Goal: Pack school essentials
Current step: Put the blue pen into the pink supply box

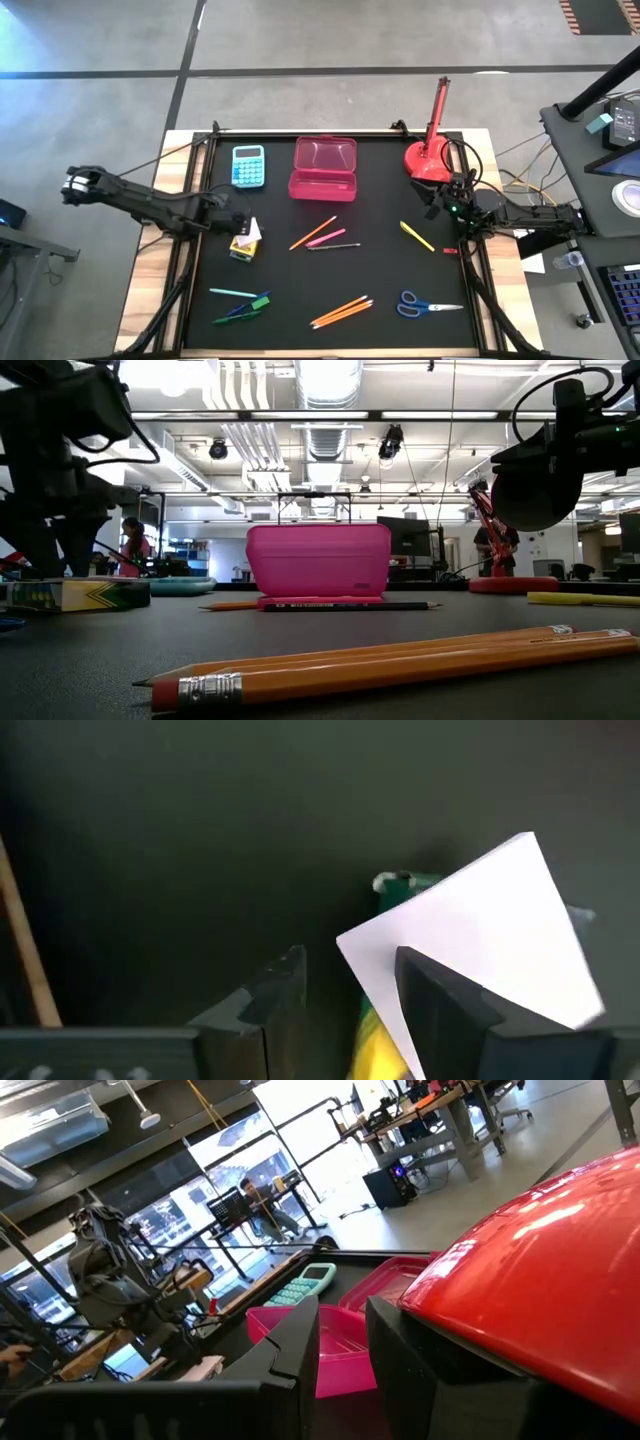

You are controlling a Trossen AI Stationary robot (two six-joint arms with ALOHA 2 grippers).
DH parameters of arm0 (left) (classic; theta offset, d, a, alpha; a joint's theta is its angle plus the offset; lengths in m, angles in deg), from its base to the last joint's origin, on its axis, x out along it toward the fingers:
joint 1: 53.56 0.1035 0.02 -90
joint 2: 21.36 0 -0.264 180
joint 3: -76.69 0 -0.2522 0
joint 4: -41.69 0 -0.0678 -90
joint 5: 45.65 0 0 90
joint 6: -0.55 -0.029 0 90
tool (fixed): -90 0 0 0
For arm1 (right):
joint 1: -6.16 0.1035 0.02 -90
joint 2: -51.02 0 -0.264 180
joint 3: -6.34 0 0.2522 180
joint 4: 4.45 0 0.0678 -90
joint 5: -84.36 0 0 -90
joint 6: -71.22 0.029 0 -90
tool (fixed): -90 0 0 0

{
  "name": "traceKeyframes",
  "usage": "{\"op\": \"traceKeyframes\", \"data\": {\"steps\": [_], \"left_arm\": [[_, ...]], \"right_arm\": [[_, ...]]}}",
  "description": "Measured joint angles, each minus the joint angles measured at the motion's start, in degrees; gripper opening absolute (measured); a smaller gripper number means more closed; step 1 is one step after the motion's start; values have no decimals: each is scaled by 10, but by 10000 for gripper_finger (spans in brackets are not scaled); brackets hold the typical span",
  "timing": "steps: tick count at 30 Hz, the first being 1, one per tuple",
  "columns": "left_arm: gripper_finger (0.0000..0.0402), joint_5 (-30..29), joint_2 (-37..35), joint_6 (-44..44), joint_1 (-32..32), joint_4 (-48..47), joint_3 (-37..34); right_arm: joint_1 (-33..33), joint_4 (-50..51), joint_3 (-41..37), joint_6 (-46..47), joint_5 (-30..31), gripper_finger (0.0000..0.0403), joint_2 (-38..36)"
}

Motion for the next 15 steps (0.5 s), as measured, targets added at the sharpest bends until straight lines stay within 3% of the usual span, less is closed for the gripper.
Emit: {"op": "traceKeyframes", "data": {"steps": [15], "left_arm": [[140,-51,25,-7,3,55,0]], "right_arm": [[0,0,0,0,0,79,0]]}}
